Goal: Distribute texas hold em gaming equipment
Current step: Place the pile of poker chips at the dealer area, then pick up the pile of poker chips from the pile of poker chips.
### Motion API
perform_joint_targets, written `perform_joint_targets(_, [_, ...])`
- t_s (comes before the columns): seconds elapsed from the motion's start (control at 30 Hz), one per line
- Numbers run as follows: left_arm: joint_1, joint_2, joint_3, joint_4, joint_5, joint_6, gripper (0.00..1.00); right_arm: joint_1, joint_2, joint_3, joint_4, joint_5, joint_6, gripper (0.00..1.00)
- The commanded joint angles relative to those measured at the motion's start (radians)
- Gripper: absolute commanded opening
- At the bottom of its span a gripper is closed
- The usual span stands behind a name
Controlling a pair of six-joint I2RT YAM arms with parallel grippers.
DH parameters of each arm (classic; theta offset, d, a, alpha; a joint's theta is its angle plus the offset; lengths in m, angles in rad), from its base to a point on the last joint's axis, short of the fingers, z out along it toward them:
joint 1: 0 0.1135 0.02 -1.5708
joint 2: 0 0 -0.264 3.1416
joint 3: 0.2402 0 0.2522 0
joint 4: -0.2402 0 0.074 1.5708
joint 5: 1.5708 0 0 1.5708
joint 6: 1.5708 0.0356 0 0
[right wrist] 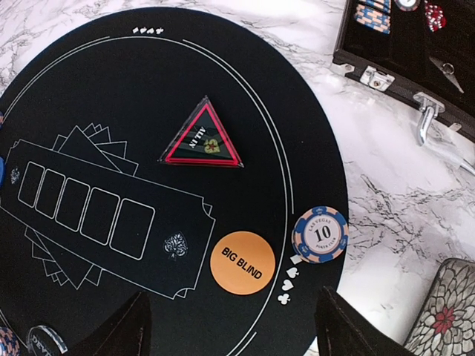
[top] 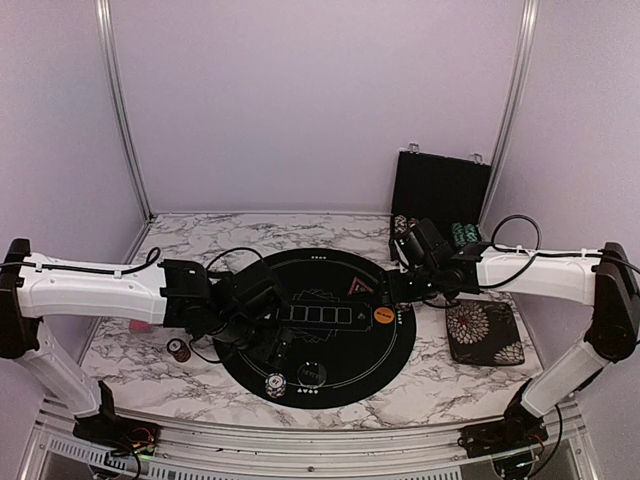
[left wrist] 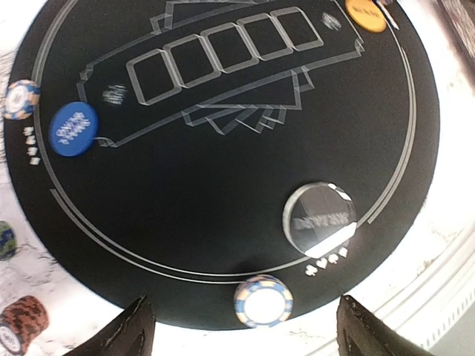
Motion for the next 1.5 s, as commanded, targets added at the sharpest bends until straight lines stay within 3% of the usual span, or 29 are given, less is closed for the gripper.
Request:
perform_joint_targets(0.0, [0.092, -0.064, 0.022, -0.102, -0.027, -0.003, 0.86, 0.008, -0.019, 0.046, 0.016, -0.013, -0.021, 0.73])
perform_joint_targets(0.23, [0.269, -0.127, 0.020, -0.167, -0.021, 0.017, 0.86, 0.008, -0.016, 0.079, 0.035, -0.064, -0.061, 0.74])
perform_joint_targets(0.57, [0.517, -0.171, -0.041, -0.231, -0.019, 0.078, 0.85, 0.008, 0.002, 0.110, 0.048, -0.103, -0.110, 0.87])
perform_joint_targets(0.73, [0.620, -0.159, -0.078, -0.230, -0.003, 0.120, 0.85, 0.008, 0.022, 0.131, 0.054, -0.114, -0.122, 0.88])
perform_joint_targets(1.47, [0.711, 0.037, -0.082, -0.144, 0.071, 0.244, 0.73, 0.009, 0.048, 0.132, 0.069, -0.117, -0.111, 0.88])
